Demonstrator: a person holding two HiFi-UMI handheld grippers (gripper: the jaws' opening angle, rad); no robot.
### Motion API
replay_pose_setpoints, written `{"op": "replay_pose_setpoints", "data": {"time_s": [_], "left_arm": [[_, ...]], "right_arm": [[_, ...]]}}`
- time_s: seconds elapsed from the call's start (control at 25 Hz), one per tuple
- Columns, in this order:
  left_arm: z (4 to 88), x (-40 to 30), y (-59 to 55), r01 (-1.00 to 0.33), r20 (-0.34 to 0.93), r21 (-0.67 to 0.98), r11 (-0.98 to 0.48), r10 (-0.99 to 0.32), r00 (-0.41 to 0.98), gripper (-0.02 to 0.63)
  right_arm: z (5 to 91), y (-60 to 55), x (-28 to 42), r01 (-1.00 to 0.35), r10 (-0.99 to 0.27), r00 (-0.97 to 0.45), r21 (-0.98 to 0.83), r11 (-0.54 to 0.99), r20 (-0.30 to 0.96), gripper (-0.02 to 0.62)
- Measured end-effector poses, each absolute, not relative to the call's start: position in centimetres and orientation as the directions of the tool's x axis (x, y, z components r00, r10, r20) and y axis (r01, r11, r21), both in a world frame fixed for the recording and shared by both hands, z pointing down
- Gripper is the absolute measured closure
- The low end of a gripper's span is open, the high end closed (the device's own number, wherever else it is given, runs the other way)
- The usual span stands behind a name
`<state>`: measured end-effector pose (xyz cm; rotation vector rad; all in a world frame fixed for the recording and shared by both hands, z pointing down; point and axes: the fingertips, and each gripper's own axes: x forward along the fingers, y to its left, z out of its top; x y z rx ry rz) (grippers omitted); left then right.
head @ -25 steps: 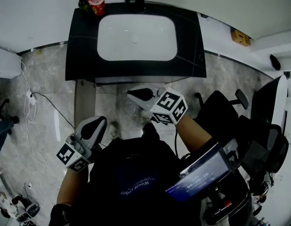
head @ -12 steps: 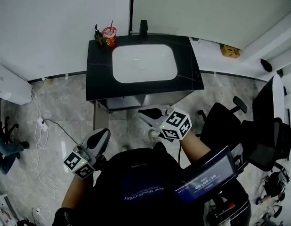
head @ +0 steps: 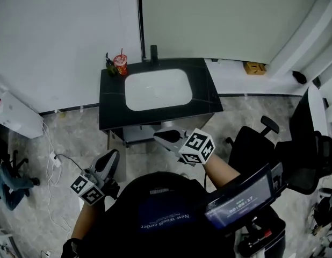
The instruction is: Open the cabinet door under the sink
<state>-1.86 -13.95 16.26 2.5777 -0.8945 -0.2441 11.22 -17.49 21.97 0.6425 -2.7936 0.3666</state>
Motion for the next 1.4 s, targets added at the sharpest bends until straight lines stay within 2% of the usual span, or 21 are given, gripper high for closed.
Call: {"op": "replay_pose_setpoints", "data": {"time_s": [0.52,0.92,1.08,1.24,1.4], "left_arm": [[11.6,6.8,-12.8,-0.620,-0.068,0.357,-0.698,-0.682,0.728,0.604],[5.7,6.6,-14.5,-0.657,-0.120,0.289,-0.696,-0.708,0.696,0.603],[3.3,5.9,-14.3,-0.664,-0.142,0.255,-0.703,-0.706,0.694,0.604],[2.9,5.0,-14.5,-0.676,-0.144,0.241,-0.696,-0.715,0.684,0.604],[5.1,4.5,-14.9,-0.681,-0.105,0.281,-0.676,-0.727,0.678,0.603]], "right_arm": [[17.8,-15.7,23.2,-0.479,-0.432,-0.861,-0.144,0.866,0.268,0.592],[7.5,-17.9,29.7,-0.613,-0.624,-0.781,-0.169,0.772,-0.018,0.594],[3.9,-17.6,31.1,-0.649,-0.666,-0.741,-0.159,0.744,-0.091,0.594],[4.3,-17.7,31.1,-0.655,-0.677,-0.729,-0.183,0.734,-0.104,0.594],[9.5,-18.7,31.1,-0.656,-0.695,-0.719,-0.304,0.691,-0.027,0.595]]}}
